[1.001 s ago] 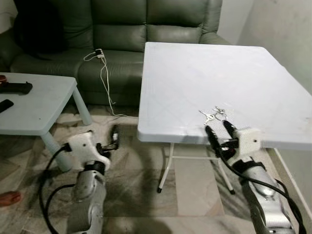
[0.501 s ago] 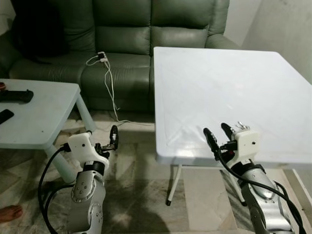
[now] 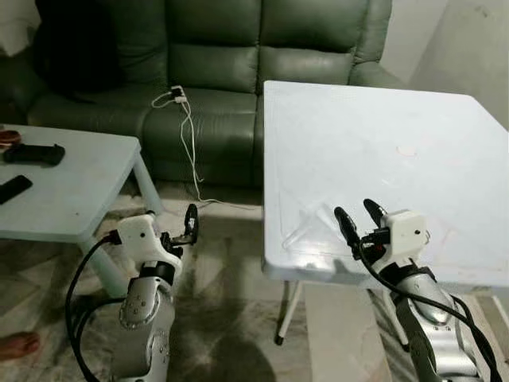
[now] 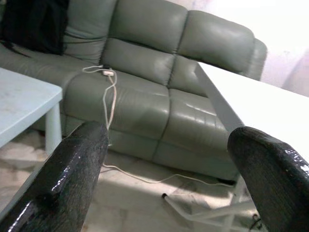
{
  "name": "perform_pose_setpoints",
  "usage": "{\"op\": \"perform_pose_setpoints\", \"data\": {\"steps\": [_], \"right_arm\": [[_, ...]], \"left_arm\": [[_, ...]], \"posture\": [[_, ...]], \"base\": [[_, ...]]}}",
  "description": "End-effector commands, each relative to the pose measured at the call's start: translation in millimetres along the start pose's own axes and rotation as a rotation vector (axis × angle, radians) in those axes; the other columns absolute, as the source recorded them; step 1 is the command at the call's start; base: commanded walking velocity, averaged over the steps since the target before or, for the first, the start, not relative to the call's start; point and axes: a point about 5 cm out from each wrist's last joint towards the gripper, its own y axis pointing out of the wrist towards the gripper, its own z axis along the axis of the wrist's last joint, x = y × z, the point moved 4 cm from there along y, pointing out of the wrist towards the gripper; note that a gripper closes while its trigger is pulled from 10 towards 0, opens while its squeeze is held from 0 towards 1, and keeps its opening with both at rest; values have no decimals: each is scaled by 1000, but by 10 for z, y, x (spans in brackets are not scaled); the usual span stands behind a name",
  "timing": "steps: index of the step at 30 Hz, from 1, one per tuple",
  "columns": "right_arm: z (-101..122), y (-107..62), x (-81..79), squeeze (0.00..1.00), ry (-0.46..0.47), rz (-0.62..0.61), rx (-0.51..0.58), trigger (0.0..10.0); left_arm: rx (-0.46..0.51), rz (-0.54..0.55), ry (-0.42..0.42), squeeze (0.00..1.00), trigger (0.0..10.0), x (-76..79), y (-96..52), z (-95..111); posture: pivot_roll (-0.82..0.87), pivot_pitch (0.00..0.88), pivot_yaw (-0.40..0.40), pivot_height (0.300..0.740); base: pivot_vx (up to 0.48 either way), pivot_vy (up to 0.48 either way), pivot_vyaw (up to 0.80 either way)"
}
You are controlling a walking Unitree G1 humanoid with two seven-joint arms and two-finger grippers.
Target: Hang keys on a hook
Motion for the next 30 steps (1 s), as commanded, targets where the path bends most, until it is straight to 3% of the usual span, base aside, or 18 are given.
{"op": "perform_pose_setpoints", "data": {"steps": [1,8,18,30], "right_arm": [[8,2,43,0,4,-8,-3,10000],[28,15,98,0,-9,-13,1,10000],[12,29,108,0,-10,-24,-19,10000],[3,38,125,0,-5,-24,-30,10000]], "left_arm": [[10,-38,25,0,10000,84,22,40],[22,-114,63,0,10000,217,40,68],[20,-132,59,0,10000,271,50,59],[23,-131,47,0,10000,296,55,65]], "posture": [[13,29,-67,721],[9,31,-66,721],[6,35,-68,721],[6,43,-78,721]], "base": [[0,0,0],[0,0,0],[0,0,0],[0,0,-772]]}}
